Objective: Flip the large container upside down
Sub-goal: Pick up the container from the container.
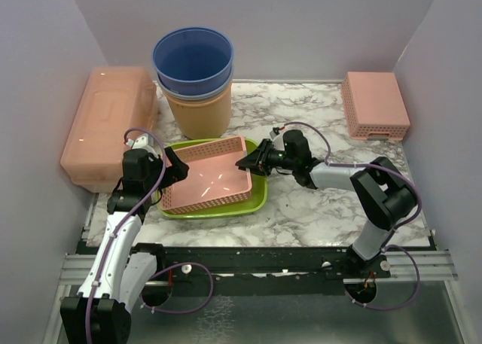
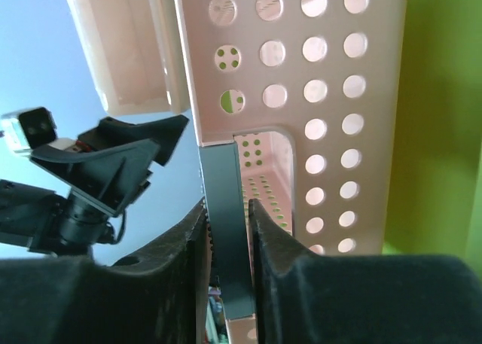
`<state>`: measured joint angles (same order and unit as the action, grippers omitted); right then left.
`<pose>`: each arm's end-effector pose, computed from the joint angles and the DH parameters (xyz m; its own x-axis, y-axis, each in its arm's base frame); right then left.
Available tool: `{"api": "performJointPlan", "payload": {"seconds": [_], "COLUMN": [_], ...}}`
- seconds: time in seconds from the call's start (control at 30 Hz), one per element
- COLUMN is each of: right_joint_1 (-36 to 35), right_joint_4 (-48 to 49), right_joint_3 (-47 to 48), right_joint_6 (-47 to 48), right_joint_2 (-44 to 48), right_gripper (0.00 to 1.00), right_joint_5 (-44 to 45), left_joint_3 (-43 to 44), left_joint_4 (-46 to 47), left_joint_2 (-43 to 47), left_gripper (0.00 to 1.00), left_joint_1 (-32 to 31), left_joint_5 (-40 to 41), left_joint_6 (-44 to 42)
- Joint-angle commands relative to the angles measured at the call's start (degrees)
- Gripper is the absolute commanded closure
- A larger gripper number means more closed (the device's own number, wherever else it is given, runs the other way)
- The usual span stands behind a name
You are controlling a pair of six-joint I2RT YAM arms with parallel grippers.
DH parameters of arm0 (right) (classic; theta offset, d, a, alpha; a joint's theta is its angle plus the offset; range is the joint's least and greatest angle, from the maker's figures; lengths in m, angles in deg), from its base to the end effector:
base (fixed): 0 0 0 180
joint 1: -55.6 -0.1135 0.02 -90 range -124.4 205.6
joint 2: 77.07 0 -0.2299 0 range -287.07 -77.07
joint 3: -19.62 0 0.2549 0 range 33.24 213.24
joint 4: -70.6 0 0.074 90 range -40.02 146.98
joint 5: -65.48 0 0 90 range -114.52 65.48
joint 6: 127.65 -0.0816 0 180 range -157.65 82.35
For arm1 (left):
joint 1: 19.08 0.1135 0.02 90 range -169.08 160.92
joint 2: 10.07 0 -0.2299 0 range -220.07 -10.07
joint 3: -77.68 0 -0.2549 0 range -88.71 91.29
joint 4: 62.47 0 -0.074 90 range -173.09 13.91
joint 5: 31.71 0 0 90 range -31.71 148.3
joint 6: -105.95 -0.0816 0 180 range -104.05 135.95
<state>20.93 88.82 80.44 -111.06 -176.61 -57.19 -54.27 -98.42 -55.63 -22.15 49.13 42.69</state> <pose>0.2962 0.2584 0.1308 -0.9397 0.3310 -0.0863 0.0206 0.3065 0.9517 0.2416 -0.0260 0.2035 -0.5751 -0.4140 -0.7056 -0.0821 0.8873 -0.4538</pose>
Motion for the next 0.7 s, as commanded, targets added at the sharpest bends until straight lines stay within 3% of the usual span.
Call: {"api": "performJointPlan", "payload": {"seconds": [0.0, 0.13, 0.23, 0.37, 0.67], "right_joint_1": [-0.13, -0.13, -0.13, -0.14, -0.18], "right_joint_4": [-1.60, -4.64, -3.67, -5.34, -4.11], "right_joint_3": [-0.88, -0.47, -1.42, -1.15, -1.90], "right_joint_6": [1.54, 3.00, 3.37, 4.39, 5.52], "right_joint_2": [1.46, 1.74, 2.75, 4.26, 7.56], "right_gripper": [0.76, 0.77, 0.93, 0.98, 1.00], "right_joint_5": [0.67, 0.28, 0.10, 0.68, 0.84], "left_joint_3": [-0.51, -0.74, -0.73, -0.76, 0.28], "left_joint_4": [1.15, 1.15, 1.01, 0.39, -2.61], "left_joint_2": [2.10, 3.60, 4.93, 7.79, 13.05], "left_gripper": [0.07, 0.05, 0.01, 0.01, 0.01], "left_joint_1": [0.30, 0.31, 0.30, 0.34, 0.35], "left_joint_5": [1.47, 2.66, 4.34, 7.69, 16.26], "left_joint_6": [-0.13, 0.06, 0.24, 0.80, 2.32]}}
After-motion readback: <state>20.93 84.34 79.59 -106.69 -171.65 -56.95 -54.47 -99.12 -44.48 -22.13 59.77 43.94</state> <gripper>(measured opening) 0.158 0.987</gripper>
